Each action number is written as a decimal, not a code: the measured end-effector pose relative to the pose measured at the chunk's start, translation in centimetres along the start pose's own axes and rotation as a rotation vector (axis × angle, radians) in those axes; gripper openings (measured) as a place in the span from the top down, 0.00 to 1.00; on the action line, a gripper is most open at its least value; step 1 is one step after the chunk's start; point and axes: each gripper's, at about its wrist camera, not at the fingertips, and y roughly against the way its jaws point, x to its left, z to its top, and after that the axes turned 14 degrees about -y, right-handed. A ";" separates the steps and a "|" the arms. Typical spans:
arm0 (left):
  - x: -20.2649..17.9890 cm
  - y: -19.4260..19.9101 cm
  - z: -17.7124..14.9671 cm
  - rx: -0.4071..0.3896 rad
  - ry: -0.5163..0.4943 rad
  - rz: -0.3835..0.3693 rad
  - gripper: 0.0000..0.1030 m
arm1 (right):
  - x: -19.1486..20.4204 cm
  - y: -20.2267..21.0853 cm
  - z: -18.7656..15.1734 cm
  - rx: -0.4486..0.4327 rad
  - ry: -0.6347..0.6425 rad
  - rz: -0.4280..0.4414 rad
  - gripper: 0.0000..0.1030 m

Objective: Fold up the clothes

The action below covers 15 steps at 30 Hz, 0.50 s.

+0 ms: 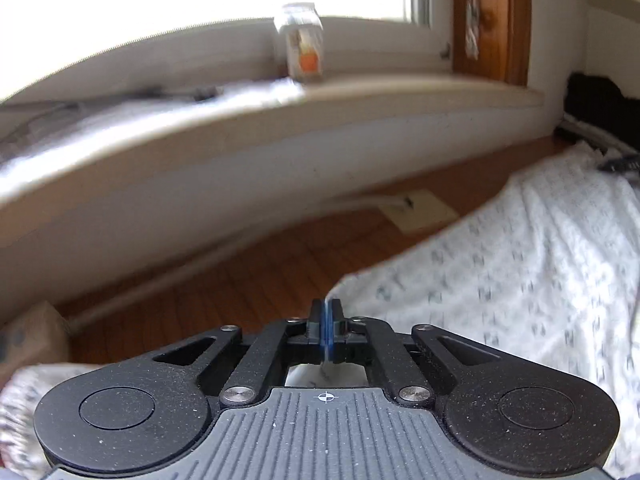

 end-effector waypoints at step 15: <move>6.0 6.2 -6.2 0.120 0.144 0.357 0.36 | 0.2 0.0 0.1 0.002 -0.006 -0.005 0.19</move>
